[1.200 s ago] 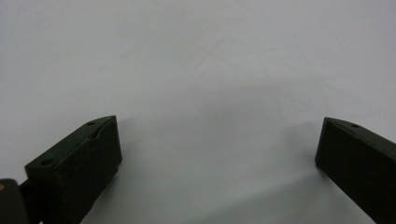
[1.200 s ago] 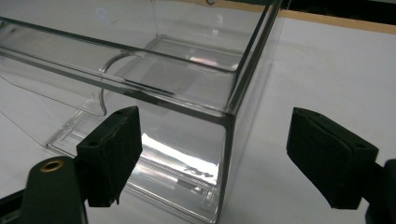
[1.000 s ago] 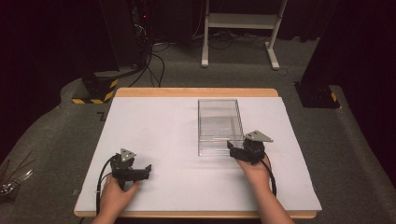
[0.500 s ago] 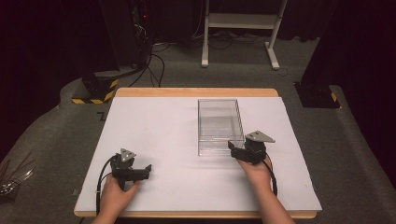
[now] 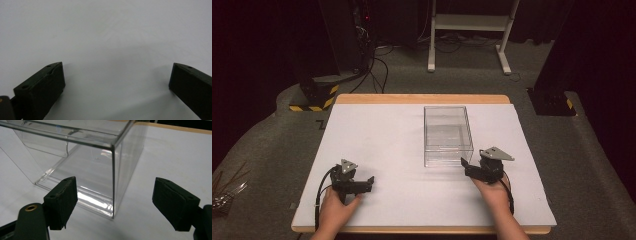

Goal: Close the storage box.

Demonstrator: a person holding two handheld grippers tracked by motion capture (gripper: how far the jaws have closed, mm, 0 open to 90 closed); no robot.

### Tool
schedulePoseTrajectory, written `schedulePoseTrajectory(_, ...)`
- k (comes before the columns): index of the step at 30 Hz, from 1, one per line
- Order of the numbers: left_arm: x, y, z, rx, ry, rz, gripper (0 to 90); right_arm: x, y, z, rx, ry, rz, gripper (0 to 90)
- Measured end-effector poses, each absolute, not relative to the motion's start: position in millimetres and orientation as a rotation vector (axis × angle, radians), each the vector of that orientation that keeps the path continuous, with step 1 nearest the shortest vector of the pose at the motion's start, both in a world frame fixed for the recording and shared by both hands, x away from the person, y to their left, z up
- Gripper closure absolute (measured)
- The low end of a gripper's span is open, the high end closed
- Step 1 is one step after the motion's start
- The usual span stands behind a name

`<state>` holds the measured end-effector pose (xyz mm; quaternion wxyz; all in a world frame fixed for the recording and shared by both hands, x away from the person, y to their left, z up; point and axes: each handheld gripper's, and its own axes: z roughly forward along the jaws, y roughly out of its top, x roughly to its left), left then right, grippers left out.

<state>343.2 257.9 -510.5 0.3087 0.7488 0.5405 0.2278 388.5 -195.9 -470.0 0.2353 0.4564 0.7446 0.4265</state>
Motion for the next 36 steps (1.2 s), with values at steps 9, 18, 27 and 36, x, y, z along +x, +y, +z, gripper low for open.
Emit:
schedulePoseTrajectory(9,343,258,-511,1.979,1.429,0.603,0.5,374,-223,-477,1.302,2.034,1.133,20.4)
schedulePoseTrajectory(18,343,258,-511,1.977,1.43,0.601,0.5,359,-257,-489,1.351,2.022,1.058,20.8)
schedulePoseTrajectory(27,343,257,-511,1.971,1.432,0.601,0.6,349,-264,-499,1.34,2.054,0.986,22.3)
schedulePoseTrajectory(36,343,257,-511,1.973,1.432,0.607,0.7,348,-263,-500,1.348,2.029,0.99,25.9)
